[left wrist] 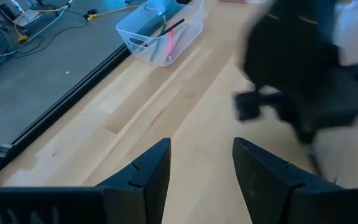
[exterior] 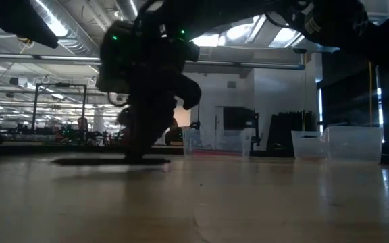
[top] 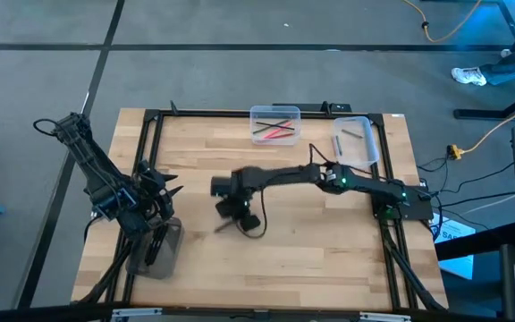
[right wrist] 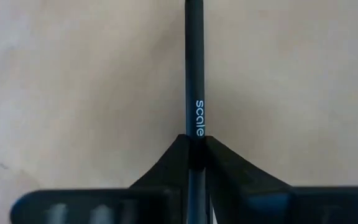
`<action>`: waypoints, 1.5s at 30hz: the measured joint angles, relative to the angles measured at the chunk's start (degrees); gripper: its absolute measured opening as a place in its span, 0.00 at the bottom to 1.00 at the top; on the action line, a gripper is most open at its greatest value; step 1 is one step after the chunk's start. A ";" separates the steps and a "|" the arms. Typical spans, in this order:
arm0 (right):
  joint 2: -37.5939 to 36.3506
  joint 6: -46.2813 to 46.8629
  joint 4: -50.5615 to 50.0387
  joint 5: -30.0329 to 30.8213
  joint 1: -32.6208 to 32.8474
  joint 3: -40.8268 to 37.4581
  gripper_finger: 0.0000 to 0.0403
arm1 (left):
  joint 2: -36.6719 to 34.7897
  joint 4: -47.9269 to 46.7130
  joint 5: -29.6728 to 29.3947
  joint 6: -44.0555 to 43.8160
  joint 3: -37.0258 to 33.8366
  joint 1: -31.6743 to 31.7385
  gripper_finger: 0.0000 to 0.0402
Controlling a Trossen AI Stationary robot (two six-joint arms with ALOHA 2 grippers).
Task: Sort crayons/erasers/pens/pencils in bins
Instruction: Put the black pen into the black bin
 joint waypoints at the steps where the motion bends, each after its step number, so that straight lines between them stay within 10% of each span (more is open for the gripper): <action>1: -0.55 0.31 -0.31 0.11 -0.81 -0.02 0.11 | 0.01 0.25 -0.06 0.02 0.00 0.02 0.41; 19: -14.91 0.09 3.94 -10.83 -7.67 -8.30 0.11 | 0.20 9.70 -3.83 0.02 -7.80 0.02 0.41; 23: -16.53 4.18 20.05 -16.34 -8.11 -20.29 0.11 | 0.21 15.64 -4.53 0.36 -13.45 0.02 0.41; 27: -16.84 19.17 58.08 -20.20 -7.43 -34.39 0.11 | 0.21 24.74 -5.05 4.44 -18.47 0.02 0.41; 32: -17.08 30.83 95.05 -7.92 -5.27 -47.47 0.12 | 0.21 35.45 -5.10 12.21 -22.10 0.02 0.41; 37: -17.08 31.24 104.88 3.04 -4.51 -51.80 0.13 | 0.21 41.35 -11.58 21.30 -22.38 0.02 0.41; 45: -17.08 29.26 109.32 3.38 -4.16 -51.59 0.14 | -0.06 51.17 -13.51 35.11 -22.38 2.16 0.41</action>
